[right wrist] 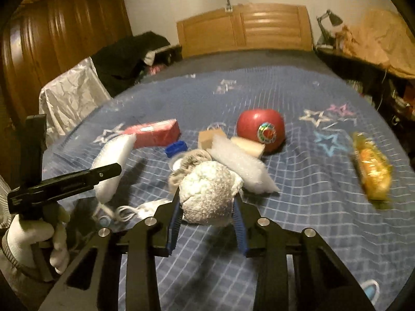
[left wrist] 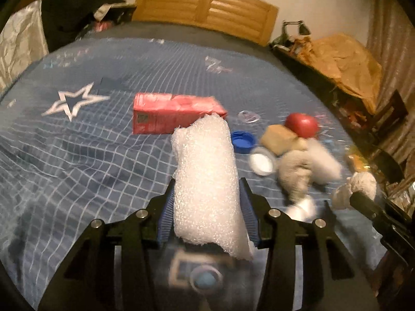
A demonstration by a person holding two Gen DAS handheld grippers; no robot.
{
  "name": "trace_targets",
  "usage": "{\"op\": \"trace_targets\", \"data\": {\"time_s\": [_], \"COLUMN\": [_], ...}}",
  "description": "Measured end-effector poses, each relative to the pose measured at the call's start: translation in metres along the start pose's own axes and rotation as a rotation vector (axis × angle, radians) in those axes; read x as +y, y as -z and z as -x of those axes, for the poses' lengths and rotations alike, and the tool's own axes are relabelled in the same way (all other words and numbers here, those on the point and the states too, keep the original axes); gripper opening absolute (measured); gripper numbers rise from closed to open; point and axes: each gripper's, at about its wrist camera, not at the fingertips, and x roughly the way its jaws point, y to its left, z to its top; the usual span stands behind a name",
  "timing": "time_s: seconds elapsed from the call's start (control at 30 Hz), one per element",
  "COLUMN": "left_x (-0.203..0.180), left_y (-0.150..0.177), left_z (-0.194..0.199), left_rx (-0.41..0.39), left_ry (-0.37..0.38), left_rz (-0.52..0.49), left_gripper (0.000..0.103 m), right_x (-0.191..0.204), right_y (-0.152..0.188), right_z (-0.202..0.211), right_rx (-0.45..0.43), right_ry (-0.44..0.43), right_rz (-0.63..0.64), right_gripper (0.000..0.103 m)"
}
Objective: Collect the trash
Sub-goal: 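Grasp the bubble wrap with the left tool while the right tool grasps the grey ball, then carry the bubble wrap and grey ball with both tools over the white bucket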
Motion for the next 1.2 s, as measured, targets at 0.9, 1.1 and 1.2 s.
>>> {"op": "trace_targets", "data": {"time_s": [0.9, 1.1, 1.2], "left_x": [-0.156, -0.157, -0.158], "left_y": [0.082, 0.083, 0.083], "left_z": [0.181, 0.18, 0.178], "left_rx": [-0.392, -0.382, -0.376], "left_ry": [0.122, 0.115, 0.115], "left_rz": [-0.318, -0.308, -0.306], "left_gripper": [0.045, 0.045, 0.045], "right_x": [0.033, 0.028, 0.027], "right_y": [0.054, 0.05, 0.05], "right_z": [0.242, 0.243, 0.245], "right_rx": [-0.407, -0.403, -0.399], "right_ry": [0.151, 0.162, 0.159], "right_rz": [0.07, 0.063, 0.064], "right_gripper": [0.037, 0.037, 0.037]}}
